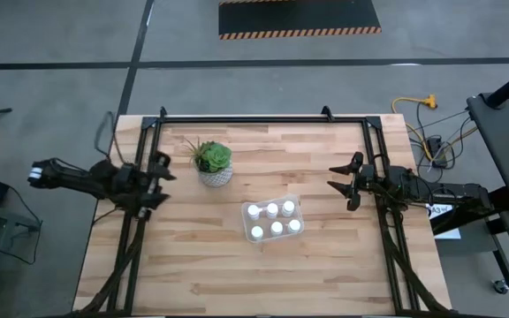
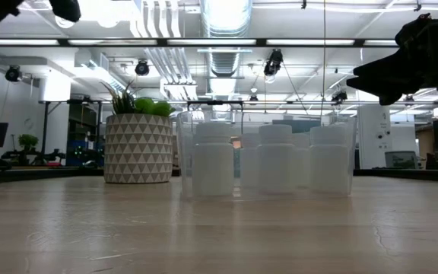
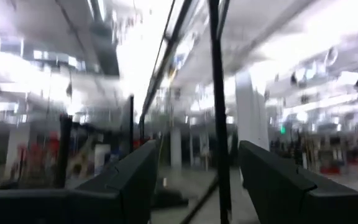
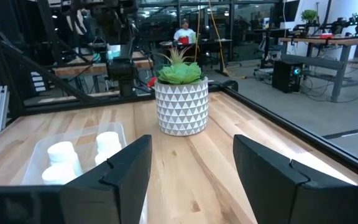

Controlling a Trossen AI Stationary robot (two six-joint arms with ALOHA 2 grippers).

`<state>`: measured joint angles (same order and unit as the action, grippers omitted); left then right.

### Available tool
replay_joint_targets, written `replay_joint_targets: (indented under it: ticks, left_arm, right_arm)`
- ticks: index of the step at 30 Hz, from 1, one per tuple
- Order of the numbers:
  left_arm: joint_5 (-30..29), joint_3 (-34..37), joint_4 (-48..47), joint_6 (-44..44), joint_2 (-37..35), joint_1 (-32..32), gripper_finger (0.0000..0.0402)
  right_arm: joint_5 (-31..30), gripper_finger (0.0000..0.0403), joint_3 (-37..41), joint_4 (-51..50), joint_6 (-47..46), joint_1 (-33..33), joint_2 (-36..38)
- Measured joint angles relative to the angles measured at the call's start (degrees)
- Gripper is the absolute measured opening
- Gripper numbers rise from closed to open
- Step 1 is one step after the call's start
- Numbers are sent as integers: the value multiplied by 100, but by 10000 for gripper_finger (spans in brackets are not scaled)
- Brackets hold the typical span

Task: Pick and place pill bottles into a basket
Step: Return to Home Position

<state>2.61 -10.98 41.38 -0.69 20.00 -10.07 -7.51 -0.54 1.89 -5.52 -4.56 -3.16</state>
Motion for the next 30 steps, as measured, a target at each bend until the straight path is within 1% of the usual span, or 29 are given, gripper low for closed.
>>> replay_joint_targets:
  ticks: [6, 8, 12, 14, 16, 21, 28, 30]
  left_arm:
    - [101, 363, 108, -2, -1014, 0, 207]
    - [146, 526, -39, -6, -1339, 2, 207]
    - [359, 831, 50, -42, -1850, 2, 207]
    - [476, 1022, -30, -52, -1809, 2, 207]
    - [574, 1045, -51, -189, -1772, 2, 207]
    - [577, 1048, -836, -746, -1477, 0, 207]
    - [139, 1053, -1288, -792, -966, 4, 207]
    - [119, 1053, -1425, -793, -836, 4, 207]
  right_arm:
    - [0, 215, 0, 0, -2, 0, 0]
    - [-2, 215, 0, 0, -2, 0, 0]
    - [-2, 215, 0, 0, -2, 0, 0]
    - [0, 215, 0, 0, -2, 3, 0]
    - [-1, 215, 0, 0, 3, 4, 2]
    - [-1, 215, 0, 0, 7, 4, 0]
    - [0, 215, 0, 2, 13, 4, 2]
    - [-1, 215, 0, 2, 5, 4, 2]
